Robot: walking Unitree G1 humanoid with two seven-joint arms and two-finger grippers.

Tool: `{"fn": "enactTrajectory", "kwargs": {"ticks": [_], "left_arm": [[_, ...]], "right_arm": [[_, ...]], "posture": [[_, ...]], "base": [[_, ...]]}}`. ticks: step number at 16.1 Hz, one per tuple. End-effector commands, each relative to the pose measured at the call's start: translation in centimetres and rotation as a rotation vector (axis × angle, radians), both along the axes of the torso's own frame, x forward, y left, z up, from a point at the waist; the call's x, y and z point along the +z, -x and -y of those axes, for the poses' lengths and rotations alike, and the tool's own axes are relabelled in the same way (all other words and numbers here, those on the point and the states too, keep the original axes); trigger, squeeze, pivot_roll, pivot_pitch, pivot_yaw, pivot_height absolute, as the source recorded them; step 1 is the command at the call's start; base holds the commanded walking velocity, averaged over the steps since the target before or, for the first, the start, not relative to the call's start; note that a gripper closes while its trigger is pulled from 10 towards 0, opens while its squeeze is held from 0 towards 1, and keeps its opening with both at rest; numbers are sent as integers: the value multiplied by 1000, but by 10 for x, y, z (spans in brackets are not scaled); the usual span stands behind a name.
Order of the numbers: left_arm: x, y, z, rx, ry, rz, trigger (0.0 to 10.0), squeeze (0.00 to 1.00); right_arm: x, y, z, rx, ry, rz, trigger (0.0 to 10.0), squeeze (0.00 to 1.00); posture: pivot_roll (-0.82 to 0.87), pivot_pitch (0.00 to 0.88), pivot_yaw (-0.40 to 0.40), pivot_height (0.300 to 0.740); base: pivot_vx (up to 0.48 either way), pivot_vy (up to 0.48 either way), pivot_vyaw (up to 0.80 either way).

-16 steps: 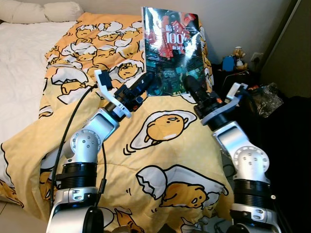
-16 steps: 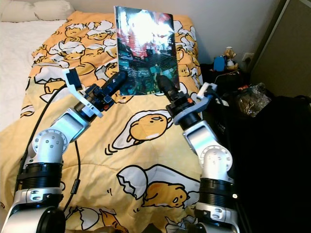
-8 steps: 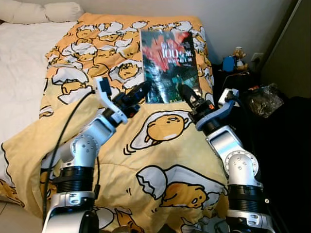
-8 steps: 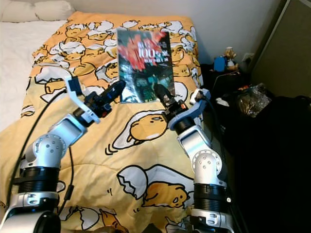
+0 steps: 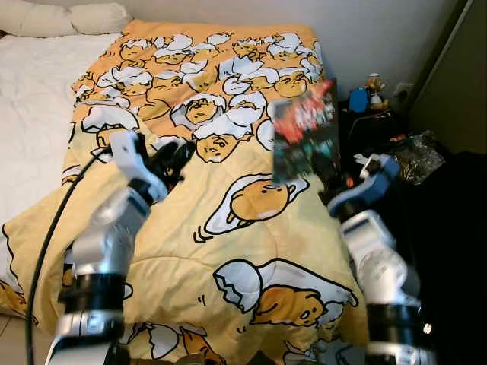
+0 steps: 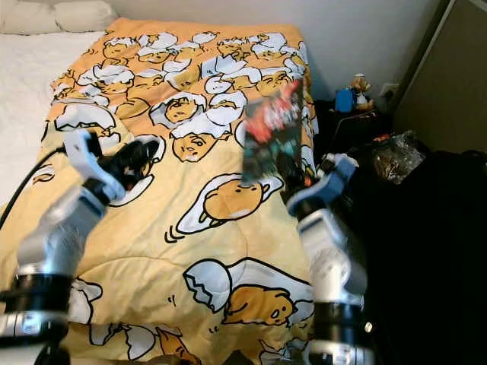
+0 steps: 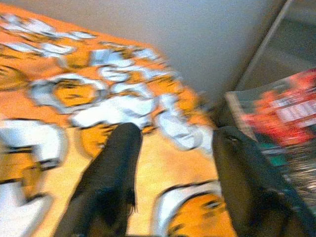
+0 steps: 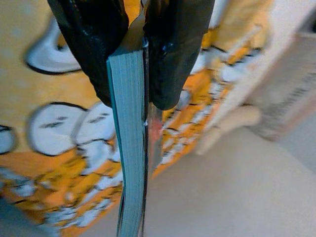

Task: Clean up the room

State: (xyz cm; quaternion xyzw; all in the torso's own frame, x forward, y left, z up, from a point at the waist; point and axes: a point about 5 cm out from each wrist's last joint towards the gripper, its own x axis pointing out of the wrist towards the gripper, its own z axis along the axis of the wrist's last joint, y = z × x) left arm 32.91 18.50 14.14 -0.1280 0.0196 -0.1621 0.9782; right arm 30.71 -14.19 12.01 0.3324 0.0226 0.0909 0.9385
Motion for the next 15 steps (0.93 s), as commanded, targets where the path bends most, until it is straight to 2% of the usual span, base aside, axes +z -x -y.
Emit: {"fn": "enactTrajectory", "kwargs": {"ticks": [1, 2, 3, 6, 7, 8, 9, 10, 11, 12, 15], "left_arm": [[8, 0, 2, 18, -121, 59, 10000, 1000], [8, 3, 6, 17, -198, 79, 10000, 1000], [5, 8, 10, 23, -236, 84, 10000, 1000], [-8, 17, 11, 63, -298, 51, 10000, 992], [-11, 21, 11, 79, -308, 60, 10000, 447], [-12, 21, 12, 80, -331, 72, 10000, 137], [-13, 21, 14, 85, -353, 80, 10000, 86], [-14, 21, 16, 103, -350, 71, 10000, 0], [-15, 21, 16, 107, -356, 63, 10000, 0], [-16, 21, 16, 108, -354, 56, 10000, 0], [-21, 22, 15, 112, -385, 47, 10000, 0]], "right_arm": [[10, -2, -5, -18, 45, 52, 0, 0], [10, 0, -6, -35, 74, 44, 0, 0], [10, 1, -7, -44, 101, 50, 0, 0], [10, 3, -4, -84, 145, 67, 0, 0], [10, 5, 1, -116, 227, 81, 0, 0], [8, 6, 3, -140, 345, 87, 3490, 0], [4, 8, 4, -167, 468, 78, 10000, 0], [-4, 13, -2, -96, 499, 25, 10000, 0], [-8, 14, -5, -72, 558, 20, 10000, 0], [-8, 14, -6, -67, 576, 23, 10000, 0], [-12, 13, 3, -148, 628, -14, 10000, 0]], "posture": [[-47, 0, 58, 740], [-42, 0, 54, 740], [-47, 0, 56, 740], [-59, 0, 63, 740], [-65, 0, 67, 740], [-70, 0, 72, 740], [-73, 0, 75, 740], [-77, 0, 70, 740], [-79, 0, 65, 740], [-77, 0, 59, 740], [-78, 0, 51, 740]], "base": [[0, 0, 0], [0, 0, 0], [0, 0, 0], [0, 0, 0], [0, 0, 0], [0, 0, 0], [0, 0, 0], [0, 0, 0], [0, 262, 0], [0, 296, 0], [0, 335, 0]]}}
